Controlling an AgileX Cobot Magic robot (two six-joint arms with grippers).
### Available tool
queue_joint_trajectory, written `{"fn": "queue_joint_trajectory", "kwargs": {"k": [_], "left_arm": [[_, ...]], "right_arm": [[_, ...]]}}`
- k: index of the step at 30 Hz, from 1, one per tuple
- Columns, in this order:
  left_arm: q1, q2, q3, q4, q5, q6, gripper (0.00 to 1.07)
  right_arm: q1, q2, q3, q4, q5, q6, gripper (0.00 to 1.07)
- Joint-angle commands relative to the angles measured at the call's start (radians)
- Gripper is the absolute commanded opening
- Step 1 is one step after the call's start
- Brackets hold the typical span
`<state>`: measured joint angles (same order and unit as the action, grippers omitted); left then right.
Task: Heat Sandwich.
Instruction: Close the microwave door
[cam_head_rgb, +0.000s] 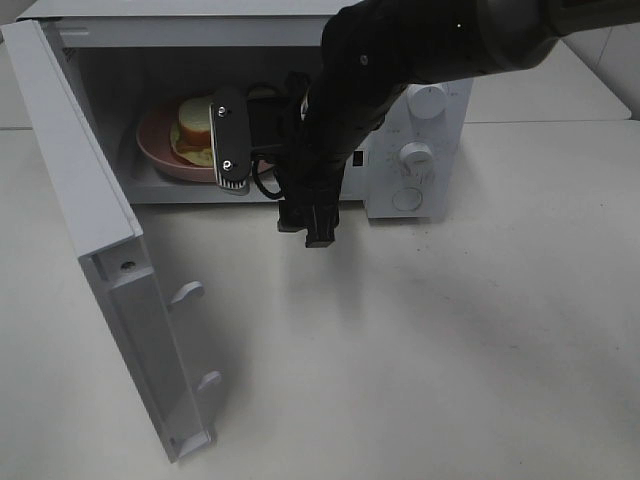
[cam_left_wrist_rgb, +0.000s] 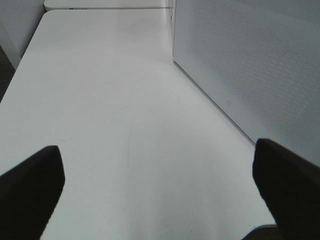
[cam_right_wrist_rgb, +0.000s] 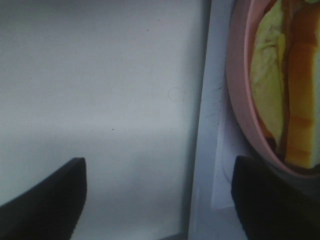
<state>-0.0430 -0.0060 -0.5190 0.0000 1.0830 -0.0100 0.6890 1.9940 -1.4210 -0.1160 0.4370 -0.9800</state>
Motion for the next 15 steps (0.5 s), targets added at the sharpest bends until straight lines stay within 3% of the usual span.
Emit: {"fn": "queue_joint_trajectory", "kwargs": {"k": [1,15], "left_arm": [[0.001,-0.022,0.002,-0.005,-0.013,-0.010,0.98],[0.001,-0.022,0.002,-0.005,-0.013,-0.010,0.98]], "right_arm": [[-0.004,-0.050,0.048,-0.001,-0.007,0.036,0.76],[-0.003,-0.225,0.230,-0.001,-0.006,0.115,0.76]]}}
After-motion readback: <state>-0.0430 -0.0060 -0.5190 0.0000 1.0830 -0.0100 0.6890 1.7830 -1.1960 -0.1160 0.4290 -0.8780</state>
